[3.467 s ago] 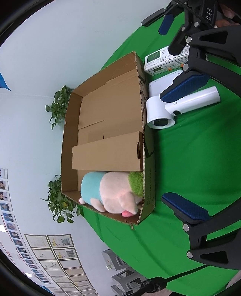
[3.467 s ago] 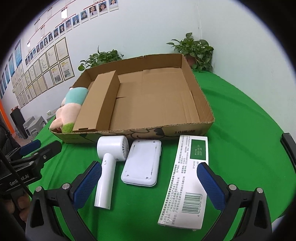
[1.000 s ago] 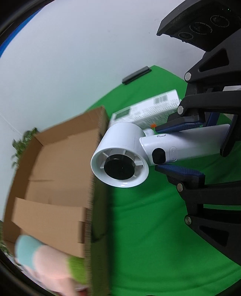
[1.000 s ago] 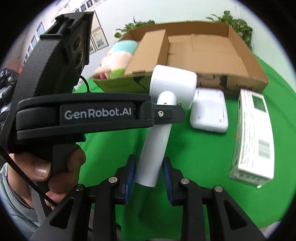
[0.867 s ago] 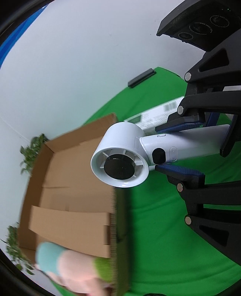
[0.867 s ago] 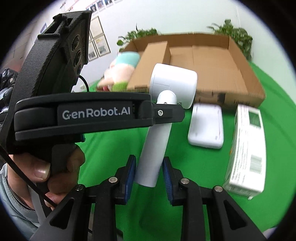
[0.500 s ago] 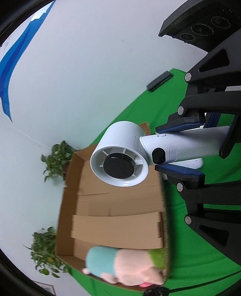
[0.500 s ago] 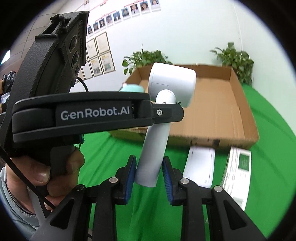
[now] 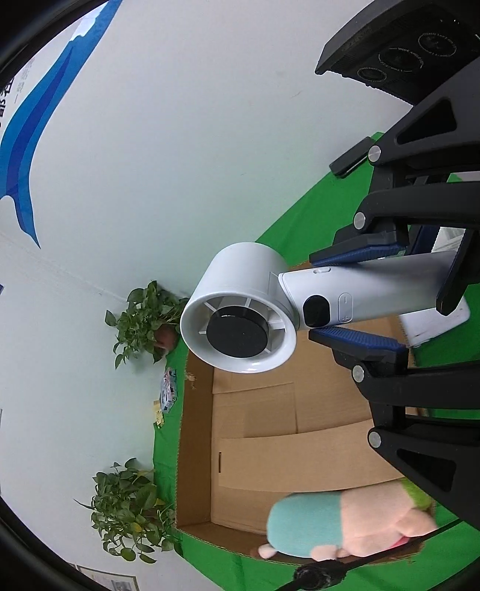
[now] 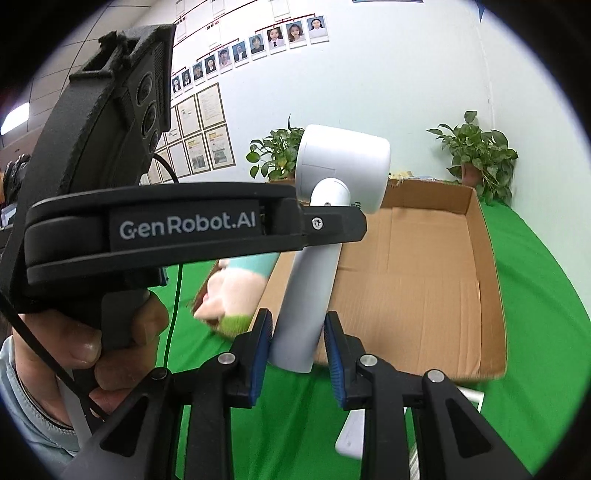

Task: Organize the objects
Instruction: 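Lower the hair dryer into the open box beside the long box, release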

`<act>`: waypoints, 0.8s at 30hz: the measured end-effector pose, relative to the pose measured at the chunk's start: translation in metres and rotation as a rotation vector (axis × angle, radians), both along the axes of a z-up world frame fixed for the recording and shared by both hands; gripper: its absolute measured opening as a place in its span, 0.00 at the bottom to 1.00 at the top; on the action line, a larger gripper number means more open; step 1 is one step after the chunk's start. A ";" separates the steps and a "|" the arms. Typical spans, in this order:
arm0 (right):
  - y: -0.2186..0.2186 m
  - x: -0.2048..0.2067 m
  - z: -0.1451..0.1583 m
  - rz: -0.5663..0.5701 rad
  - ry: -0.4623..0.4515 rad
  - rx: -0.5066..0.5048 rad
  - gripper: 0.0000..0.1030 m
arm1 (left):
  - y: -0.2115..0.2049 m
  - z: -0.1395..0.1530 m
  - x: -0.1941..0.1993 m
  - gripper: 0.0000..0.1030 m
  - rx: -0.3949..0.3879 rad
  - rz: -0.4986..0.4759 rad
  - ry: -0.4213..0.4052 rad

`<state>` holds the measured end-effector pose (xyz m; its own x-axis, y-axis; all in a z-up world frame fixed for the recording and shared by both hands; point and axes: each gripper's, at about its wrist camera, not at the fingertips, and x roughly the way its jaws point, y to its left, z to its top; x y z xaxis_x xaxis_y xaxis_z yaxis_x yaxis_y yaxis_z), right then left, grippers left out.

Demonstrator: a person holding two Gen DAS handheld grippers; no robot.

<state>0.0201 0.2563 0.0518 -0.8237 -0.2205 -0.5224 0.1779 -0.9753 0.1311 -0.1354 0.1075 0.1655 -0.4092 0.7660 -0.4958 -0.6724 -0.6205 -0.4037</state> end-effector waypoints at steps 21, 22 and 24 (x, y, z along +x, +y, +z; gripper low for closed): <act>0.003 -0.091 -0.085 0.037 -0.203 -0.085 0.26 | 0.041 -0.134 -0.122 0.28 -0.189 0.074 -0.170; 0.005 -0.095 -0.091 0.036 -0.217 -0.092 0.26 | 0.044 -0.140 -0.126 0.28 -0.198 0.078 -0.179; 0.008 -0.102 -0.099 0.027 -0.234 -0.107 0.25 | 0.047 -0.150 -0.133 0.28 -0.211 0.082 -0.197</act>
